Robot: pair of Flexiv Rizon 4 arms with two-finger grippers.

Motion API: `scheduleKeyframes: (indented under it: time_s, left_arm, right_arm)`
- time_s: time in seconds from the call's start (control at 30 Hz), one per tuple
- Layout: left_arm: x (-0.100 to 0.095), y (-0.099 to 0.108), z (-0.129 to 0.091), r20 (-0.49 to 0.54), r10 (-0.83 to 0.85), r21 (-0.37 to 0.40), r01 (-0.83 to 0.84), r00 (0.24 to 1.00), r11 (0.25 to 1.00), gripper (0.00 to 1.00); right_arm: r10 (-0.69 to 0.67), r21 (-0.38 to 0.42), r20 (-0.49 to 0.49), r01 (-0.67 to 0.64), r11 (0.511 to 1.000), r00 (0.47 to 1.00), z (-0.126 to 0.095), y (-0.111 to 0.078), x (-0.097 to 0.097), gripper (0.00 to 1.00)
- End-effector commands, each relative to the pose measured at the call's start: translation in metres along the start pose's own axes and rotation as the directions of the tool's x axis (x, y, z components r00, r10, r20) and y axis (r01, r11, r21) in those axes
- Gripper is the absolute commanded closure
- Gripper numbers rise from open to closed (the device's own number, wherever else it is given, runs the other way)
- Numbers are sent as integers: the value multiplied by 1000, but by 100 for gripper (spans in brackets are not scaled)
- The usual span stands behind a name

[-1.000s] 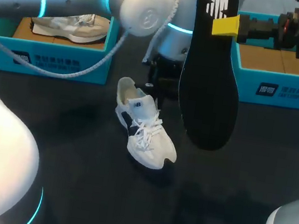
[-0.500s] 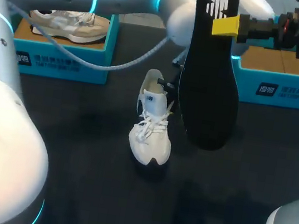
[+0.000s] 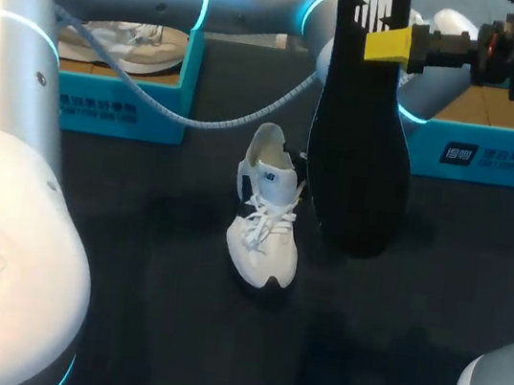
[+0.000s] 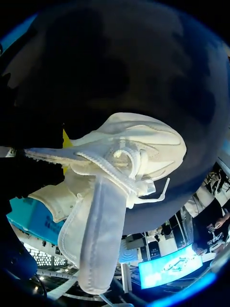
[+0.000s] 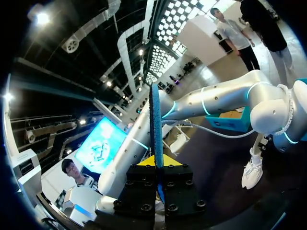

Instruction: Take the shoe out of the shoebox, open the shoe tongue, remove and reinsert the insole, then place the shoe into the shoebox

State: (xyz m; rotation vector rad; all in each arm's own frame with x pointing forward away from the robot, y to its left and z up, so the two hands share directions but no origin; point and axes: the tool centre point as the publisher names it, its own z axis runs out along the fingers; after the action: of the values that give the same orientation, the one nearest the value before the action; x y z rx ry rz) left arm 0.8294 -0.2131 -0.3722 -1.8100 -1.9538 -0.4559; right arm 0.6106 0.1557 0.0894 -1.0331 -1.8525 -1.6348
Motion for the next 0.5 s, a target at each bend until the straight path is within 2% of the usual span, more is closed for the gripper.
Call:
scheduleKeyframes:
  time_s: [0.03,0.4,0.43,0.47,0.5]
  left_arm:
    - [-2,-2,5,2,6,-2,-6,1000,1000,100]
    - [-16,-11,23,-42,46,-40,-48,998,998,100]
    - [-16,-11,24,-45,45,-40,-47,998,998,84]
    - [-16,-11,24,-46,42,-39,-44,998,998,60]
    - [-16,-11,24,-46,41,-38,-43,998,998,25]
  right_arm:
    - [1,5,0,-1,1000,1000,4,3,0,100]
    - [1,5,0,-1,1000,1000,4,3,0,100]
    - [1,5,0,-1,1000,1000,4,3,0,100]
    - [1,5,0,-1,1000,1000,4,3,0,100]
    - [1,5,0,-1,1000,1000,4,3,0,100]
